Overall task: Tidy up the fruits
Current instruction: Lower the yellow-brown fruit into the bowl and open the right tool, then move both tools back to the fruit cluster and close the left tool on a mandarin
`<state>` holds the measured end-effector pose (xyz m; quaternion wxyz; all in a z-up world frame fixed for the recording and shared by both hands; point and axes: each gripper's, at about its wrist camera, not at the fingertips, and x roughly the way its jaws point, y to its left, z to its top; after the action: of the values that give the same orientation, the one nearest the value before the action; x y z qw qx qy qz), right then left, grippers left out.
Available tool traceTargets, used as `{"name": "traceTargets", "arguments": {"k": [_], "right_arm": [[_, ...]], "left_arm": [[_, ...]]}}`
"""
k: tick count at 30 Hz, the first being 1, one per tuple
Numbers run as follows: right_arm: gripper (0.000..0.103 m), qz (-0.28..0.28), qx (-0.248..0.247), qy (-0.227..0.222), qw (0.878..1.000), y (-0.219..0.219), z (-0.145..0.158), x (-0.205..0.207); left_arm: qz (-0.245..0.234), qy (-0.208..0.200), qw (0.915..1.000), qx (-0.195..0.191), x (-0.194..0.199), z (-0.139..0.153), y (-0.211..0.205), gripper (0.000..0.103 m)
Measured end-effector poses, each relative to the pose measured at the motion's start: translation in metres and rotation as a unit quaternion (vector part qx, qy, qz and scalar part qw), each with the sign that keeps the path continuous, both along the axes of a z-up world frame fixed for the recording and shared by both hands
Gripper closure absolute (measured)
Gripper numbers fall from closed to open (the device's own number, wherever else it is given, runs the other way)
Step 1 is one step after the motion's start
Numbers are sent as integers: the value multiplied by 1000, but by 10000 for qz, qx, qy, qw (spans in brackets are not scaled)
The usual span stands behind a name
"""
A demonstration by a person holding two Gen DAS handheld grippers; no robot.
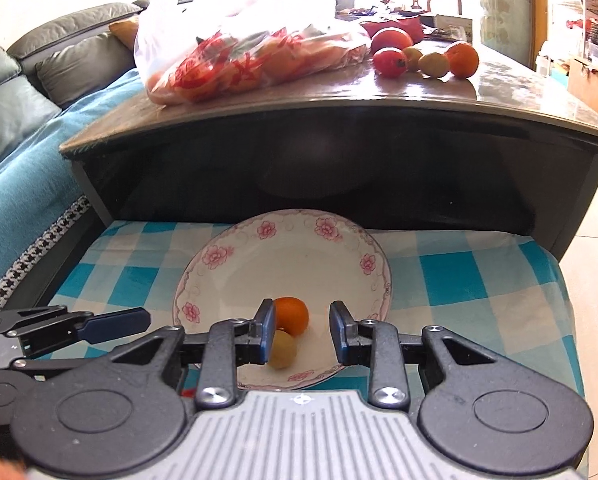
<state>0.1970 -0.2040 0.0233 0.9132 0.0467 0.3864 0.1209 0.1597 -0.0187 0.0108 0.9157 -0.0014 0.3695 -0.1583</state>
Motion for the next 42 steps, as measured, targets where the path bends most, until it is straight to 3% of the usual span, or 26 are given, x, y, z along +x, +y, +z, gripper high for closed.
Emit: {"name": "traceTargets", "arguments": {"k": [12, 29, 42], "right_arm": [[70, -28, 196, 9, 9998, 2, 21, -42], [70, -305, 559, 210, 9978, -7, 24, -114], [66, -248, 591, 427, 9970, 1, 16, -138]], "left_arm": [[17, -131, 9999, -71, -30, 22, 13, 44], [181, -45, 9991, -386, -79, 31, 37, 39], [253, 298, 9991, -186, -97, 8, 43, 36]]}}
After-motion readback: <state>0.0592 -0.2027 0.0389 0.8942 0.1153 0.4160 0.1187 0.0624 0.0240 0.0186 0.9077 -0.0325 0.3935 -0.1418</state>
